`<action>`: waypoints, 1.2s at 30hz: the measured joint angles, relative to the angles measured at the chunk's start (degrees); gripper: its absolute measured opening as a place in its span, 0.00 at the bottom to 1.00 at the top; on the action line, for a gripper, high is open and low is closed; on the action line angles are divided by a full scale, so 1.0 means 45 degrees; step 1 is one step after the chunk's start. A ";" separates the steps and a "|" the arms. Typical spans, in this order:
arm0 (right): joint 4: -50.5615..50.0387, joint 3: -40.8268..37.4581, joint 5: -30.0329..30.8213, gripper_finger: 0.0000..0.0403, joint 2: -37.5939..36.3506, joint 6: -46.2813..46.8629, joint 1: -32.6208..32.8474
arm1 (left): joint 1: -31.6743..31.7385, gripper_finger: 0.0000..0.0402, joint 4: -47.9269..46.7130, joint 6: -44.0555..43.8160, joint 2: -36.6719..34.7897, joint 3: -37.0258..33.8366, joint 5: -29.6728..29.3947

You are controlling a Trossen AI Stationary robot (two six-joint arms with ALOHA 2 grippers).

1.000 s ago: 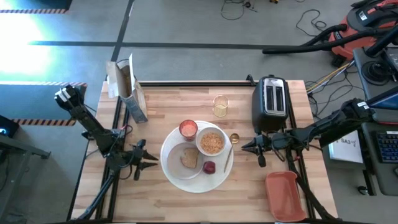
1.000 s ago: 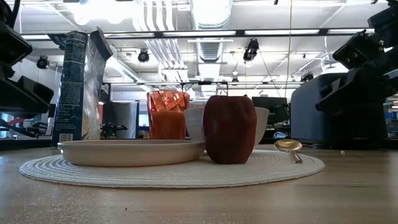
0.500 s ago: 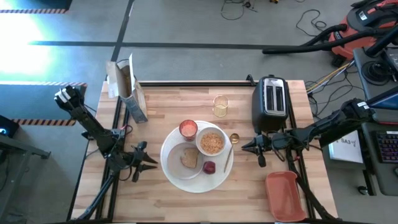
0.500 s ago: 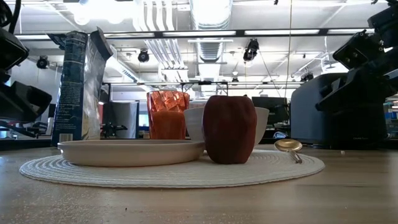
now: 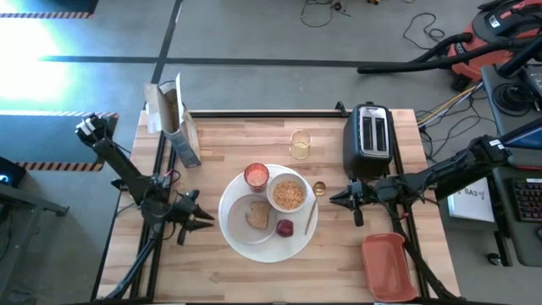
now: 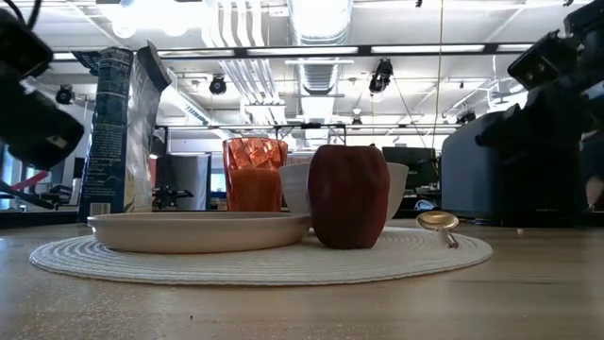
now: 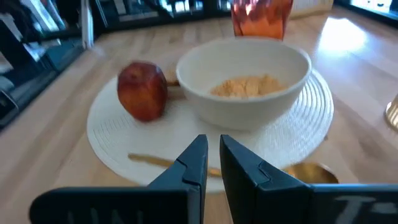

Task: Arrange a breakfast setting
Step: Return to Home Position

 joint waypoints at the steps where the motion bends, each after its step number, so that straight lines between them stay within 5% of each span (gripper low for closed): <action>1: -0.0005 0.0000 0.0000 0.08 -0.0234 0.0005 0.0000 | 0.0260 0.19 -0.0010 0.0000 -0.0276 0.0000 -0.0005; 15: -0.1678 -0.0005 -0.0010 0.08 -0.3481 -0.0005 -0.0427 | 0.4708 0.19 -0.0013 0.0000 -0.3747 -0.0015 -0.0012; 36: -0.3683 -0.0010 -0.0097 0.08 -0.7215 0.0086 -0.1739 | 0.6286 0.19 -0.0030 -0.0004 -0.7473 -0.0025 -0.0010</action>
